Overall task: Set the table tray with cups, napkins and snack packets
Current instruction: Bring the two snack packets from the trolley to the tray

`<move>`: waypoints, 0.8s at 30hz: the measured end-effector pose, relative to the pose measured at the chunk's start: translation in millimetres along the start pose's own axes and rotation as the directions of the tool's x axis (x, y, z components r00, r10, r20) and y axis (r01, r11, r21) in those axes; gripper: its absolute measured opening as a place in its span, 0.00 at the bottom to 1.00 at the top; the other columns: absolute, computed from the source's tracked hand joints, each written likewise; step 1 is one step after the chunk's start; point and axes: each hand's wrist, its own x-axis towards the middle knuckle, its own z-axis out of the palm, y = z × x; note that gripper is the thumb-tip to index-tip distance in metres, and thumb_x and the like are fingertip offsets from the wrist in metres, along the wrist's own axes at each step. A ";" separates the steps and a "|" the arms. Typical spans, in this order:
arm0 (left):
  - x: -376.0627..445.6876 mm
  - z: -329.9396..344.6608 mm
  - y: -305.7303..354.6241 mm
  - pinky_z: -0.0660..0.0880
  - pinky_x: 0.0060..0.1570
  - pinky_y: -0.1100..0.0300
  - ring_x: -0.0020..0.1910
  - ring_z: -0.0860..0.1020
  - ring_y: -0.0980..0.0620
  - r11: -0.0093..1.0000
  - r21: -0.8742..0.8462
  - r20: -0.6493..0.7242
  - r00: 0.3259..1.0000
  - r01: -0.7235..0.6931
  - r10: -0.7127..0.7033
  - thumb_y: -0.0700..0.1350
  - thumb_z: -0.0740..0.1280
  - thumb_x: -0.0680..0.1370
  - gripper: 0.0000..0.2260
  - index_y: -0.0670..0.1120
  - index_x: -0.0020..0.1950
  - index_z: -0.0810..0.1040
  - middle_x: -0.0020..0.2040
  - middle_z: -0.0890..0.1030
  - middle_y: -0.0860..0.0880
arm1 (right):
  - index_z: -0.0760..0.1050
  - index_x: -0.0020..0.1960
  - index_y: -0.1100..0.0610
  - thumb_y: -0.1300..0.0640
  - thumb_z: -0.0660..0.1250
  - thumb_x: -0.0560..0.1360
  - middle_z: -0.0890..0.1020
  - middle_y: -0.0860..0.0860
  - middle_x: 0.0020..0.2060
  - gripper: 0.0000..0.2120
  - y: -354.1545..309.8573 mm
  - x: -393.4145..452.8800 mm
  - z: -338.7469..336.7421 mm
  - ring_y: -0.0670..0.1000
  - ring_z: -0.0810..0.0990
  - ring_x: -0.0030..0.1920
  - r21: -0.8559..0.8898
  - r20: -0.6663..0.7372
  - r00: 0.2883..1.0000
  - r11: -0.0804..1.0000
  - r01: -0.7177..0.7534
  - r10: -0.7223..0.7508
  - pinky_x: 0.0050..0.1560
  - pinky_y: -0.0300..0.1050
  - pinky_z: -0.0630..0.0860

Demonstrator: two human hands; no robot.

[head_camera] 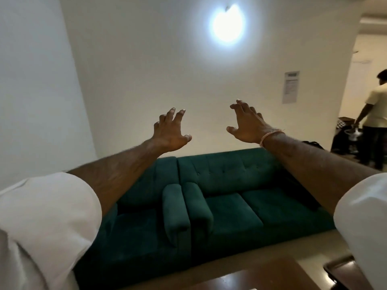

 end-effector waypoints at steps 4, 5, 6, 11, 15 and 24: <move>6.5 51.0 58.0 0.59 0.70 0.41 0.76 0.55 0.40 0.999 -0.045 0.049 0.999 -0.014 0.017 0.58 0.69 0.73 0.39 0.53 0.79 0.53 0.80 0.53 0.45 | 0.56 0.76 0.56 0.48 0.70 0.74 0.56 0.58 0.78 0.37 75.8 -24.8 -3.8 0.63 0.61 0.75 -0.019 0.029 0.998 0.998 -0.056 0.056 0.70 0.64 0.62; 7.0 62.3 69.0 0.59 0.69 0.41 0.76 0.55 0.40 0.998 -0.056 0.061 0.998 -0.015 0.018 0.58 0.69 0.73 0.40 0.53 0.79 0.53 0.80 0.53 0.45 | 0.56 0.76 0.56 0.48 0.70 0.74 0.56 0.58 0.78 0.37 92.6 -30.2 -2.8 0.63 0.61 0.75 -0.017 0.035 0.997 0.998 -0.065 0.065 0.70 0.64 0.62; 7.9 76.5 82.7 0.59 0.69 0.41 0.76 0.55 0.40 0.998 -0.068 0.074 0.997 -0.012 0.017 0.58 0.69 0.73 0.40 0.53 0.79 0.53 0.80 0.53 0.45 | 0.56 0.76 0.57 0.48 0.70 0.74 0.56 0.58 0.78 0.37 112.7 -36.2 -1.6 0.63 0.62 0.74 -0.017 0.048 0.996 0.997 -0.073 0.074 0.70 0.64 0.62; 11.1 148.3 148.1 0.59 0.70 0.42 0.75 0.56 0.40 0.994 -0.100 0.119 0.993 0.039 -0.027 0.58 0.69 0.72 0.40 0.53 0.79 0.53 0.80 0.54 0.44 | 0.58 0.75 0.57 0.50 0.71 0.74 0.57 0.59 0.77 0.36 212.9 -64.3 13.5 0.63 0.62 0.74 0.003 0.119 0.987 0.994 -0.109 0.108 0.71 0.63 0.61; 15.2 206.7 200.7 0.59 0.70 0.41 0.76 0.56 0.40 0.990 -0.125 0.175 0.983 0.070 -0.048 0.57 0.69 0.72 0.39 0.53 0.79 0.54 0.80 0.54 0.44 | 0.58 0.75 0.57 0.50 0.69 0.75 0.57 0.59 0.78 0.35 289.3 -83.9 36.1 0.63 0.61 0.75 -0.002 0.188 0.972 0.990 -0.143 0.141 0.72 0.62 0.60; 23.5 356.8 302.4 0.60 0.71 0.41 0.76 0.57 0.40 0.988 -0.153 0.365 0.930 0.013 0.044 0.58 0.69 0.73 0.40 0.53 0.79 0.53 0.80 0.54 0.45 | 0.57 0.76 0.56 0.49 0.68 0.76 0.55 0.58 0.78 0.34 425.8 -135.2 109.6 0.64 0.62 0.74 -0.029 0.314 0.902 0.952 -0.303 0.297 0.70 0.62 0.63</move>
